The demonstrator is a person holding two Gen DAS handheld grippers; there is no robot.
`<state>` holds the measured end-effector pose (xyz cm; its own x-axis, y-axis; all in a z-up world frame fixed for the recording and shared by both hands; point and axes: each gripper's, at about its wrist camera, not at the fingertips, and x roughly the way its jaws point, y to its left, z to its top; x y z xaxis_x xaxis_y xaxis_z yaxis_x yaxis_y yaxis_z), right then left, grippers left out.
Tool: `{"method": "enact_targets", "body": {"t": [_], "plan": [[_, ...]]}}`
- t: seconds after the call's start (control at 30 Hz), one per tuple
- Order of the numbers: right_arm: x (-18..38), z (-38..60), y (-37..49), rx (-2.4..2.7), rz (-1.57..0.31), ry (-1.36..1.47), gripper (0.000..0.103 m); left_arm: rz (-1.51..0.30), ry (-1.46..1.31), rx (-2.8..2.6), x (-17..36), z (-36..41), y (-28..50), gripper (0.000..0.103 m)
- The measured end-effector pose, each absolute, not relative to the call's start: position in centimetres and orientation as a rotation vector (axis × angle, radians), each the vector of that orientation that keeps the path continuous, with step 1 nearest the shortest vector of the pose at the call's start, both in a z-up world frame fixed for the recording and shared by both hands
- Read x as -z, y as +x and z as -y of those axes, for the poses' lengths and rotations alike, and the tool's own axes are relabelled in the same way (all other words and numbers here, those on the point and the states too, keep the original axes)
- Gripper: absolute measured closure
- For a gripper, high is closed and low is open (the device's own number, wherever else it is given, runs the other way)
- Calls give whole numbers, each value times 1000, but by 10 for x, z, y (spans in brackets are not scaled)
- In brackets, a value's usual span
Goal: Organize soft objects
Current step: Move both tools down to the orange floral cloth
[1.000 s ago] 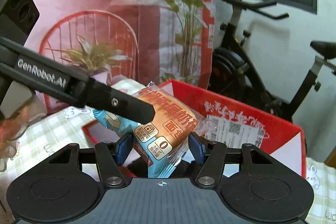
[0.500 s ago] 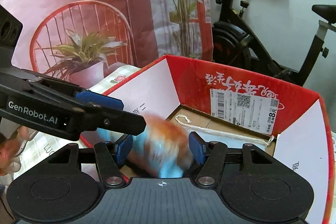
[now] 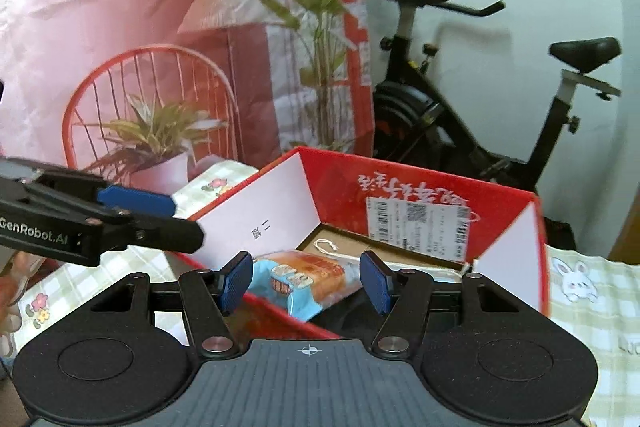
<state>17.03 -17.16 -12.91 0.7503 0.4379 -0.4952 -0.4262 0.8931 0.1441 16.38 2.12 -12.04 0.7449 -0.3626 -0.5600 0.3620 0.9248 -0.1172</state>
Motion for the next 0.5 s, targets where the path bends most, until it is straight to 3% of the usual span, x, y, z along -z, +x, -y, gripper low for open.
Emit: {"method": "enact_targets", "body": {"t": [0.2,0.5], "plan": [[131,180,116,-448,-520,35,47,-622,-62,400,132,-28,114,44],[176,172,44,-425,-623,-33,47,-688,-94,440,163,-25,66,44]]}}
